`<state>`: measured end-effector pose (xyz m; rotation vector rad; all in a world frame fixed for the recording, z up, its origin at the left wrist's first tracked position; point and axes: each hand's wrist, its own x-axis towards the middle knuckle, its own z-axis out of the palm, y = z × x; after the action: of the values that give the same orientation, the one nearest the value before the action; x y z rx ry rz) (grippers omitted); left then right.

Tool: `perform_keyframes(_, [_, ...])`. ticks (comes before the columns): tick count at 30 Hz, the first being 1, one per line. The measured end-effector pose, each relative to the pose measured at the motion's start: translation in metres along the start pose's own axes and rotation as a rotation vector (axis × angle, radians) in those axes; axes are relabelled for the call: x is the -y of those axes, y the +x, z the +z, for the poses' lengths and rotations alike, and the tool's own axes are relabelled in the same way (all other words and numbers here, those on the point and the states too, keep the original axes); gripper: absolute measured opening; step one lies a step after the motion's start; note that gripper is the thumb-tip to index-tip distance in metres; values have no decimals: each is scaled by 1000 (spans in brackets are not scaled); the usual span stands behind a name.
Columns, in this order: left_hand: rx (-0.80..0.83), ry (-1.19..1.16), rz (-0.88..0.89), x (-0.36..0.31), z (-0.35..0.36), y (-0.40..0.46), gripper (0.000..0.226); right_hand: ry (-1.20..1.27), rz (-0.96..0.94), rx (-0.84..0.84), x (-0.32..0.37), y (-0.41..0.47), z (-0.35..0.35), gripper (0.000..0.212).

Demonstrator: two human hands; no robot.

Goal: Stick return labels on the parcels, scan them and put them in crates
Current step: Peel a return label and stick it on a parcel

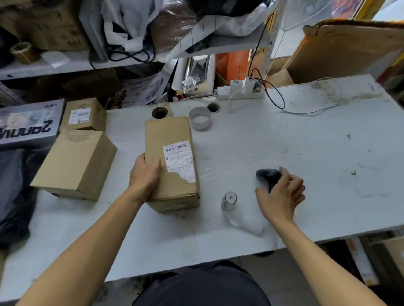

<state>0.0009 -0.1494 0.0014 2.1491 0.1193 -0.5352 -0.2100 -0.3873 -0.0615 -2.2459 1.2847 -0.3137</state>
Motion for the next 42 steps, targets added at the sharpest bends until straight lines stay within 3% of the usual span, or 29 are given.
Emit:
perform_keyframes(2, [-121,82,36,4,5,-2,73,68,-305,27,4,-11,8,59])
perform_keyframes(3, [-188,151,74,4,8,-5,76,65,-408,137,5,-15,12,54])
perform_keyframes(5, [-322,267,197,1,13,-15,73,-33,-481,391,12,-21,19,59])
perform_keyframes(7, [-393,293,347,1,19,-27,67,-95,-416,514,15,-24,26,60])
perform_keyframes(13, [-368,330,779,7,43,-60,56,37,-334,460,16,-26,32,31])
perform_keyframes(17, [-100,291,1078,6,56,-81,44,280,-489,290,15,-29,25,29])
perform_keyframes(19, [102,259,1040,4,63,-89,51,384,-602,201,20,-30,16,27])
perform_keyframes(21, [248,263,899,0,72,-93,71,457,-656,119,28,-31,7,28])
perform_keyframes(23, [294,279,779,-6,78,-93,87,512,-679,70,36,-32,-1,30])
perform_keyframes(26, [315,120,624,-16,78,-91,85,523,-770,38,44,-29,-12,30])
perform_keyframes(29, [370,-79,509,-21,72,-89,79,586,-726,180,52,-24,-23,46])
perform_keyframes(32, [459,-256,426,-25,63,-87,73,699,-527,489,55,-19,-31,73])
perform_keyframes(34, [499,-336,405,-29,57,-87,65,845,-396,659,57,-14,-35,79])
perform_keyframes(38, [505,-424,441,-35,49,-88,46,1006,-257,784,63,-9,-38,69])
perform_keyframes(42, [402,-334,548,-32,47,-82,45,1150,-211,842,75,-12,-38,54])
